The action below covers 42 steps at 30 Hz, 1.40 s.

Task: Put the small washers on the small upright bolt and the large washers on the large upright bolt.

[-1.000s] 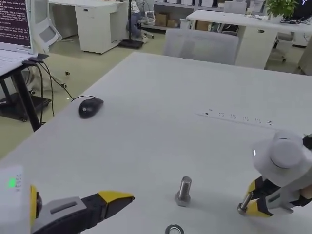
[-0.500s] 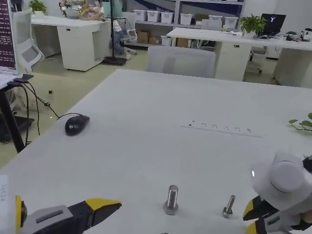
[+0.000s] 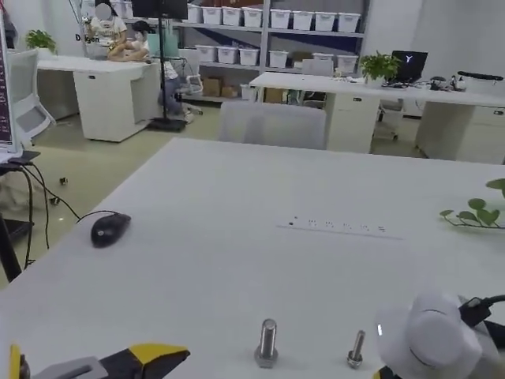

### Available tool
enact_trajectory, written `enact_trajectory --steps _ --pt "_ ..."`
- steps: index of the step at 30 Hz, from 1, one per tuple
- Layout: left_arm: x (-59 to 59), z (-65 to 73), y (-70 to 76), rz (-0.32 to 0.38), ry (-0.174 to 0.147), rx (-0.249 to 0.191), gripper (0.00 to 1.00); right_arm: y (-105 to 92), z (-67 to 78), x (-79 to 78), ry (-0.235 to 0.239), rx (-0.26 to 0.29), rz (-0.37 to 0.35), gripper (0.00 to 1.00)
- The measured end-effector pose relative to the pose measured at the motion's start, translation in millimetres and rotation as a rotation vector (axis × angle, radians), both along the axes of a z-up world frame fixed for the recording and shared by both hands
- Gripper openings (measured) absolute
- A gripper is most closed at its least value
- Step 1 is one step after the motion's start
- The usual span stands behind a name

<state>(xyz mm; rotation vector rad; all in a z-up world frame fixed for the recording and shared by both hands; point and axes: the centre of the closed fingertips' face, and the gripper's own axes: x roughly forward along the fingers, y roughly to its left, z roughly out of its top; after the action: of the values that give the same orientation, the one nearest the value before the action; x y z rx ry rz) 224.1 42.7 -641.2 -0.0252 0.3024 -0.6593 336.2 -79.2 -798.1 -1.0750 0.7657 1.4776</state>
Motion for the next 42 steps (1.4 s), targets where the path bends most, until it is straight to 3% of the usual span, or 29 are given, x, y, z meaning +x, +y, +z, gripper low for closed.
enact_trajectory --steps 6,13,20,28,30,36,42 --pt "-4.8 1.0 0.6 -0.005 -0.007 -0.010 0.62 17.7 -2.7 -26.5 0.018 0.020 0.050 0.19" --pt "-10.9 1.5 2.5 -0.013 -0.008 -0.018 0.62 38.5 -12.4 -49.5 0.038 -0.006 0.120 0.22" --pt "-14.1 0.8 5.0 -0.016 -0.014 -0.030 0.62 56.0 -16.0 -55.3 0.067 -0.018 0.140 0.31" --pt "-13.7 0.3 8.2 -0.017 -0.018 -0.032 0.62 66.8 -25.9 -63.0 0.076 -0.058 0.180 0.32" --pt "-12.7 0.2 9.5 -0.013 -0.018 -0.032 0.62 72.1 -23.9 -62.6 0.079 -0.045 0.173 0.32" --pt "-8.8 1.7 12.1 0.004 -0.031 -0.051 0.62 69.9 -24.0 -62.4 0.077 -0.063 0.194 0.32" --pt "-6.2 -2.5 12.1 0.010 -0.020 -0.051 0.62 70.2 -23.9 -60.0 0.076 -0.053 0.195 0.28"
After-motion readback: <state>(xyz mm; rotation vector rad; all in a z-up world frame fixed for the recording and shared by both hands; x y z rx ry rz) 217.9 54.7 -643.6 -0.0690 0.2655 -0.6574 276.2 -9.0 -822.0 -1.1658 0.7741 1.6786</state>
